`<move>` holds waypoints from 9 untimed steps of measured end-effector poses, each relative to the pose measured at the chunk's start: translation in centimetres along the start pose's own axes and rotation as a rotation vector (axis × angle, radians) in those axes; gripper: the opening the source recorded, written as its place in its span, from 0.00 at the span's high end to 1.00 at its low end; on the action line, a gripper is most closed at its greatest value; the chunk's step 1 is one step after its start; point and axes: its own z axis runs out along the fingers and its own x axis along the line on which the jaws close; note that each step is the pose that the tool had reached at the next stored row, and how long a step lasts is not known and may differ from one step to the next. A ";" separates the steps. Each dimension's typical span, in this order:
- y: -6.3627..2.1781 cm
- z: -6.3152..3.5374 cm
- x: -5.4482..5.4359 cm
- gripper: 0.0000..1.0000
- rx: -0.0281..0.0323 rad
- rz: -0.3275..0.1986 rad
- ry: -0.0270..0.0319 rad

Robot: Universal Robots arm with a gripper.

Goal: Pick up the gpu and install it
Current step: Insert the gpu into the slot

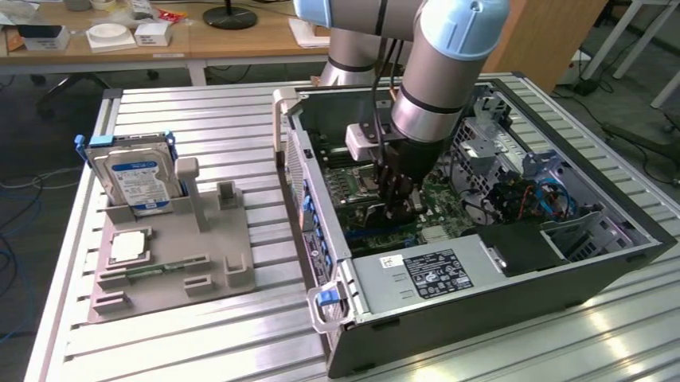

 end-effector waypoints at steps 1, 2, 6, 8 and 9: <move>0.00 0.00 0.0 0.73 0.0000 0.000 0.0001; 0.00 0.00 0.0 0.73 -0.0001 0.000 0.0001; 0.00 0.01 0.0 0.73 0.0000 0.000 0.0000; 0.00 0.01 0.0 0.73 0.0000 0.000 -0.0001; 0.00 0.01 0.0 0.73 0.0000 0.000 -0.0001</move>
